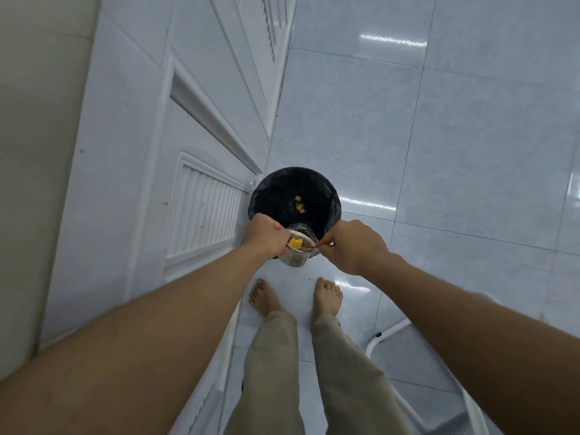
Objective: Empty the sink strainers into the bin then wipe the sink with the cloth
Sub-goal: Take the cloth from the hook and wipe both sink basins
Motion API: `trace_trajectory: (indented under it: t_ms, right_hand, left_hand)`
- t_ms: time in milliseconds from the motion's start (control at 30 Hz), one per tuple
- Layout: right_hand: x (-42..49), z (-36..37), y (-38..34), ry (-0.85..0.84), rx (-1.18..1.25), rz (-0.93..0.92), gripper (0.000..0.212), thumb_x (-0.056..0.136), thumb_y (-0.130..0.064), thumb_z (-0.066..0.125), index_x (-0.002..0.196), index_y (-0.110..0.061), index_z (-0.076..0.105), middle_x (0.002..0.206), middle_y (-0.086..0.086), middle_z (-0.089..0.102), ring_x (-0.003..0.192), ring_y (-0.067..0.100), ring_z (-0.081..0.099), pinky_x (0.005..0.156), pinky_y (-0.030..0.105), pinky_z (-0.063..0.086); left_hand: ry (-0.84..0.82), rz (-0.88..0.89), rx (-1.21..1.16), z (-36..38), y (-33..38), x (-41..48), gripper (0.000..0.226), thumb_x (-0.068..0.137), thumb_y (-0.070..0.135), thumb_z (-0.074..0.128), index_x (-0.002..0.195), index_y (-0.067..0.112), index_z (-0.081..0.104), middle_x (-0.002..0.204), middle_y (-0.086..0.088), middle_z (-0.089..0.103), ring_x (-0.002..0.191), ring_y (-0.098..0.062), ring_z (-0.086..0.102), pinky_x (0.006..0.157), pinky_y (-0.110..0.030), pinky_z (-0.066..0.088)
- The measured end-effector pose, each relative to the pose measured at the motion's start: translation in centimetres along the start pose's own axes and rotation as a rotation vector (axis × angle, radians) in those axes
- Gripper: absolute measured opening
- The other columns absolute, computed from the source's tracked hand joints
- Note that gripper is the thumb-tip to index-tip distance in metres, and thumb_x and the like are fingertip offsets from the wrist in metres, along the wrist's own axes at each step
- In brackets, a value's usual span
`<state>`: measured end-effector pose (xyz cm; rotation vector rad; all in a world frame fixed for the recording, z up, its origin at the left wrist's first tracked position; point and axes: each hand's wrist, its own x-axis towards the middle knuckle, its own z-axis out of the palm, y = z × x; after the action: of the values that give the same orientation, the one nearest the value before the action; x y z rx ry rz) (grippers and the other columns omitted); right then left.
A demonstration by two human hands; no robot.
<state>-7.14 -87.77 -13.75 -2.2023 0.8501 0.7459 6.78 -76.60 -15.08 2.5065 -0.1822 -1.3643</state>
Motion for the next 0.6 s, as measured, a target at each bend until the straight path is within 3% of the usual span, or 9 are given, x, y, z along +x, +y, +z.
trace_trajectory:
  t_ms: [67,133,333,467,600]
  right_hand:
    - [-0.3,0.2,0.3,0.088,0.009,0.018,0.027,0.095,-0.025,0.055,0.09,-0.023,0.081,0.078,-0.001,0.074,0.064,0.016,0.063,0.048,0.024,0.045]
    - [-0.6,0.2,0.6,0.145,0.042,0.035,0.027,0.093,-0.024,0.055,0.087,-0.023,0.081,0.075,-0.002,0.074,0.062,0.015,0.062,0.047,0.021,0.038]
    - [-0.7,-0.1,0.1,0.103,0.134,0.018,0.023,0.09,-0.042,0.063,0.088,-0.028,0.082,0.074,-0.007,0.074,0.06,0.013,0.063,0.056,0.026,0.055]
    - [-0.3,0.3,-0.4,-0.028,0.039,-0.053,0.027,0.093,-0.032,0.055,0.097,-0.026,0.081,0.073,-0.005,0.073,0.063,0.016,0.064,0.057,0.03,0.057]
    - [-0.3,0.6,-0.3,0.033,0.043,-0.082,0.03,0.097,-0.023,0.05,0.099,-0.026,0.08,0.073,-0.004,0.069,0.066,0.017,0.062,0.059,0.033,0.057]
  left_hand:
    - [0.0,0.001,0.011,0.0,0.0,-0.1,0.022,0.09,0.017,0.067,0.07,0.014,0.076,0.057,-0.003,0.072,0.063,-0.015,0.073,0.075,-0.036,0.063]
    - [0.001,-0.001,0.013,0.0,0.0,-0.1,0.022,0.09,0.017,0.066,0.07,0.014,0.076,0.057,-0.003,0.072,0.064,-0.015,0.073,0.075,-0.037,0.063]
    - [0.001,0.031,0.002,0.1,-0.1,-0.4,0.025,0.092,0.017,0.063,0.07,0.025,0.069,0.059,-0.005,0.072,0.059,-0.014,0.072,0.074,-0.037,0.064]
    - [-0.001,0.059,-0.012,0.0,0.1,-0.5,0.02,0.093,0.017,0.063,0.076,0.022,0.073,0.058,-0.004,0.072,0.056,-0.013,0.072,0.072,-0.035,0.064]
    - [0.024,0.04,-0.035,-0.1,0.2,-0.4,0.015,0.092,0.013,0.062,0.086,0.015,0.076,0.058,-0.005,0.072,0.053,-0.014,0.072,0.066,-0.035,0.064]
